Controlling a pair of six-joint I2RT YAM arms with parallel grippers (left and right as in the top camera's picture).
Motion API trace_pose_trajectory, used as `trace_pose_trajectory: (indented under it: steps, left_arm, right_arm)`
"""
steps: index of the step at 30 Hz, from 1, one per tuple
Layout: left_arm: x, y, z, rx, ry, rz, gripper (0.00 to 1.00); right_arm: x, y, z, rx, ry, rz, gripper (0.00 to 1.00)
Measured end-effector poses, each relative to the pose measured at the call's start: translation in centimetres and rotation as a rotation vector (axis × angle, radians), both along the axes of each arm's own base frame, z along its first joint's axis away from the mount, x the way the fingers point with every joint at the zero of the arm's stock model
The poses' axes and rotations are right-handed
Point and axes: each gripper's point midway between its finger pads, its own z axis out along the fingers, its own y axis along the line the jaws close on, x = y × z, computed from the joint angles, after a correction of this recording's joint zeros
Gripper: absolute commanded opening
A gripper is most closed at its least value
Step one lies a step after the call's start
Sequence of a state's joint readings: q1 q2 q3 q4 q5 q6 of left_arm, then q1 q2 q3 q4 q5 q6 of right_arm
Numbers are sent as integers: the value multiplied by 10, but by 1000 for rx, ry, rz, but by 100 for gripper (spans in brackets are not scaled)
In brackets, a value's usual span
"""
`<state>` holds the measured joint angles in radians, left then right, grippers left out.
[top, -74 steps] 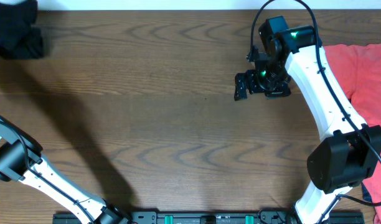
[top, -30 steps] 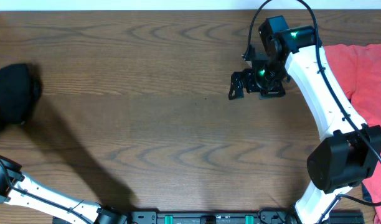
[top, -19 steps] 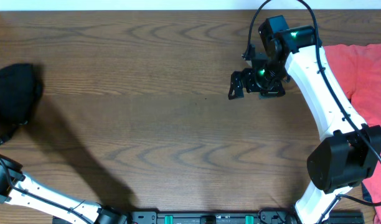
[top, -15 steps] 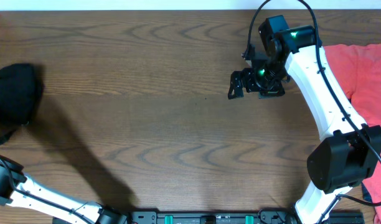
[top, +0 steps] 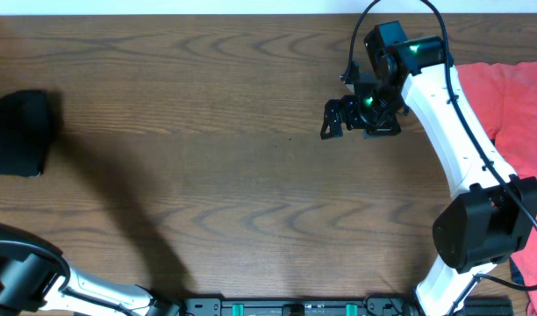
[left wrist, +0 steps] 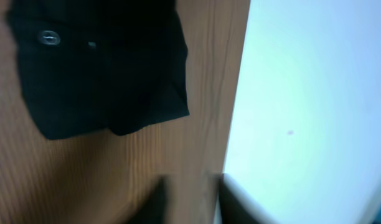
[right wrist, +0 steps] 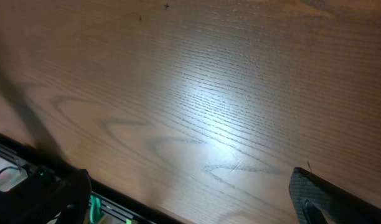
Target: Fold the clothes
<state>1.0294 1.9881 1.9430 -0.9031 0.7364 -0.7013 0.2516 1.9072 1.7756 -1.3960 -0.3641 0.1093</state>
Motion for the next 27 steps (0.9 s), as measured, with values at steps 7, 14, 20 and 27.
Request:
trace_pose_trajectory:
  steps: [7, 14, 20, 27]
  left_arm:
    - [56, -24, -28, 187, 95, -154, 6]
    - [85, -38, -51, 328, 228, -187, 6]
    - [78, -25, -68, 356, 307, -154, 5]
    - [51, -8, -77, 363, 398, -116, 6]
  right_arm:
    - [-1, 0, 0, -1, 5, 0, 99]
    - [-2, 0, 0, -2, 9, 0, 99]
    - [-2, 0, 0, -2, 9, 0, 99]
    - [-2, 0, 0, -2, 10, 0, 99]
